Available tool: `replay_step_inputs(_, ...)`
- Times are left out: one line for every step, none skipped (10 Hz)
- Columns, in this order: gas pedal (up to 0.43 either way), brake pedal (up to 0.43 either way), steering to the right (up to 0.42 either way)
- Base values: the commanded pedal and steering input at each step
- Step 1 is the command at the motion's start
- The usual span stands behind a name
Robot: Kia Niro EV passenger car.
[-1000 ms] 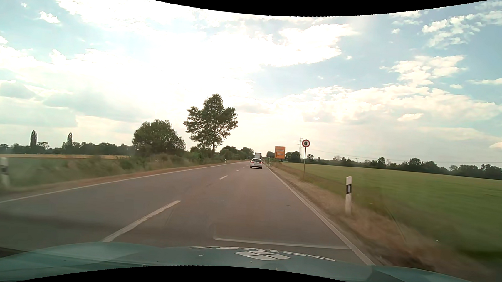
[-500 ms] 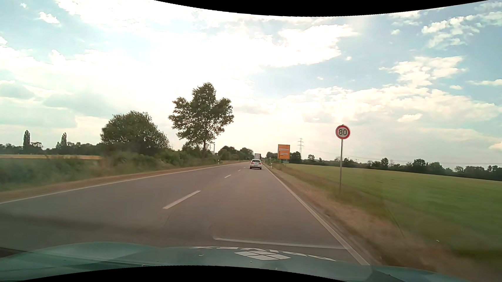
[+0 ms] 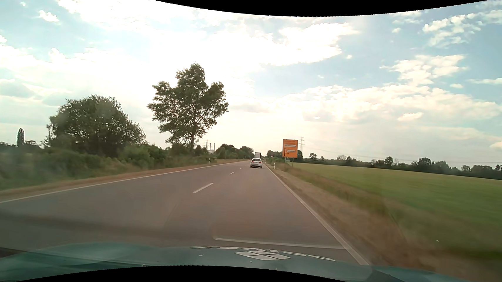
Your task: Follow the waypoints while adhering to traffic rules and regulations
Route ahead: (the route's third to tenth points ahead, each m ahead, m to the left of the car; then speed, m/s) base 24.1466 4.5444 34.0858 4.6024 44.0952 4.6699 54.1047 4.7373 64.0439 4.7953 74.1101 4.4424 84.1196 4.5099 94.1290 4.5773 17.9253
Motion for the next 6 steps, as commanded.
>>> replay_step_inputs(0.177, 0.000, -0.002)
replay_step_inputs(0.177, 0.000, -0.002)
replay_step_inputs(0.177, 0.000, -0.002)
replay_step_inputs(0.177, 0.000, -0.002)
replay_step_inputs(0.177, 0.000, -0.002)
replay_step_inputs(0.177, 0.000, -0.002)
